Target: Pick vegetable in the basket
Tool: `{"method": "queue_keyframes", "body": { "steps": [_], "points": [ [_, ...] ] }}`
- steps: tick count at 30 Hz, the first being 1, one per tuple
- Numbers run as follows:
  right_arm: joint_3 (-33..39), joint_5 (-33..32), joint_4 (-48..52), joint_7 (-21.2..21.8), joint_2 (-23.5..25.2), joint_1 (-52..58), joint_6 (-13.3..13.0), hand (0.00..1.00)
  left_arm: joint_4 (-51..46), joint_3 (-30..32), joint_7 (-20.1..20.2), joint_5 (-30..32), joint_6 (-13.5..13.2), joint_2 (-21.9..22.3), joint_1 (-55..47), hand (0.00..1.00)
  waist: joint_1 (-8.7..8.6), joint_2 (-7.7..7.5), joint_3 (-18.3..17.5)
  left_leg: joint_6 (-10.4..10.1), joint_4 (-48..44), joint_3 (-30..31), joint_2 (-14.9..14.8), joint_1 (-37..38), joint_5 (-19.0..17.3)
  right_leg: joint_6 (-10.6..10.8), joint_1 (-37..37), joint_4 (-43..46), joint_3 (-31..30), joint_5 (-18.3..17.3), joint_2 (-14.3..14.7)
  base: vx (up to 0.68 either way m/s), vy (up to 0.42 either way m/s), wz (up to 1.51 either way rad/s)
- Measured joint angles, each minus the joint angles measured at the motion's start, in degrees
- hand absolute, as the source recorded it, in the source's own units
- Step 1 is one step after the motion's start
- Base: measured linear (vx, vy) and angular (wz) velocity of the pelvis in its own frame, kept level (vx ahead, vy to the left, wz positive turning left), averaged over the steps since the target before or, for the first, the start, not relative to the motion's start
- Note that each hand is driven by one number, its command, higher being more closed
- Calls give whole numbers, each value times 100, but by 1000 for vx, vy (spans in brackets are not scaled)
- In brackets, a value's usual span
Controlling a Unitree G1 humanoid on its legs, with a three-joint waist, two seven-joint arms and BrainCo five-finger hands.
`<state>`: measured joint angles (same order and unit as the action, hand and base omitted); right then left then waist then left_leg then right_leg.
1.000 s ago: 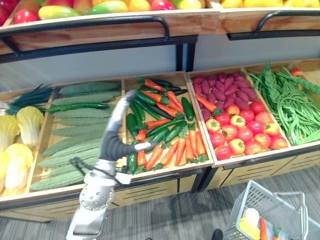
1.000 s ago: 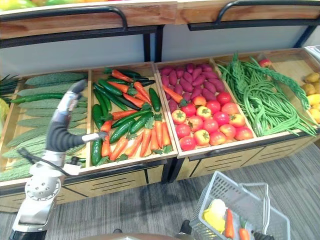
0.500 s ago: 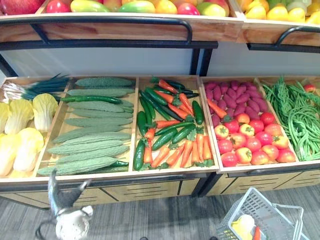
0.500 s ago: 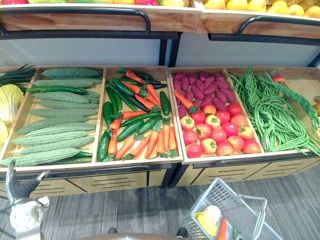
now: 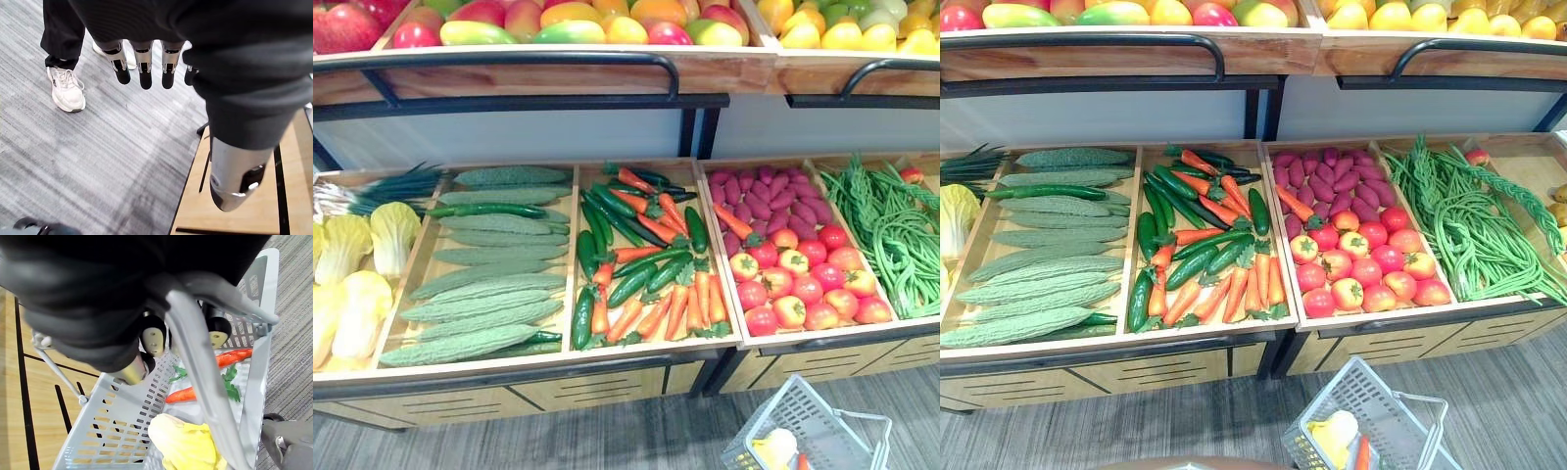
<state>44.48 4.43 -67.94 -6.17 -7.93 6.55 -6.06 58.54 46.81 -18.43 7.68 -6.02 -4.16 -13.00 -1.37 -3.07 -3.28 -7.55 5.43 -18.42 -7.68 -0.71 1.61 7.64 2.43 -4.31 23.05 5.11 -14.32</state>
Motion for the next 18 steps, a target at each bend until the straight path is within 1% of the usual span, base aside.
{"method": "queue_keyframes", "body": {
  "steps": [1,4,7,8,12,13,14,15,16,17,18],
  "points": [
    [-2,0,-9,-1,0,-6,0,100,2,-118,95,31,0,-1,1,0,-2,0,0,-1,0,-2,1,2,-2,9,1,0,-5,6,0,32,-13,-4],
    [-83,2,-41,-22,-1,-16,0,100,35,-752,400,266,-8,-2,27,0,-6,10,9,-5,-1,-19,3,48,-24,25,-23,1,-55,15,4,26,-15,-8],
    [-241,7,-43,-36,-10,-10,0,100,83,-1280,645,266,-12,-4,23,0,2,14,47,-30,0,-126,3,198,-95,5,-73,7,-162,1,6,2,-9,-16],
    [-277,7,-42,-35,-10,-17,0,100,84,-1445,732,266,-15,-5,21,0,-11,18,51,-70,0,-151,6,219,-134,-25,-71,9,-194,-17,6,-15,-6,-18],
    [-279,4,-41,-34,-10,-16,0,100,83,-1851,830,298,-37,-15,3,0,-10,35,115,-102,-1,-317,3,378,-196,-5,-75,57,-381,-40,9,-12,-17,-24],
    [-280,2,-42,-34,-6,-22,4,100,82,-1991,850,454,-39,-35,-8,0,-14,35,157,-88,-214,-334,-16,371,-349,3,-63,176,-461,-111,-16,3,-7,-23],
    [-280,-2,-41,-34,-5,-29,6,100,77,-2076,861,485,-50,-54,0,0,-14,26,214,-80,-482,-325,-50,314,-509,14,-56,300,-491,-175,-42,-12,-14,-26],
    [-274,-20,-11,-37,-12,-33,1,100,76,-2308,873,495,-96,-90,43,0,-22,54,357,-52,-1426,-293,-243,29,-1002,41,52,699,-592,-371,-79,-21,-8,-22],
    [-275,-42,16,-36,-14,-34,-3,100,76,-2401,875,495,-102,-102,74,0,-26,77,392,-36,-1761,-295,-337,-81,-1173,48,116,844,-648,-424,-74,-52,23,-37],
    [-279,-90,79,-34,-2,-44,-41,100,81,-2568,882,504,-102,-125,115,0,-26,117,424,-26,-2316,-289,-496,-322,-1477,63,282,1049,-781,-449,-40,-35,34,-40],
    [-282,-99,120,-34,14,-52,-50,100,84,-2670,887,506,-102,-153,140,0,-28,120,439,-14,-2541,-305,-550,-423,-1615,80,352,1084,-864,-434,-17,-40,77,-62]
  ]
}}
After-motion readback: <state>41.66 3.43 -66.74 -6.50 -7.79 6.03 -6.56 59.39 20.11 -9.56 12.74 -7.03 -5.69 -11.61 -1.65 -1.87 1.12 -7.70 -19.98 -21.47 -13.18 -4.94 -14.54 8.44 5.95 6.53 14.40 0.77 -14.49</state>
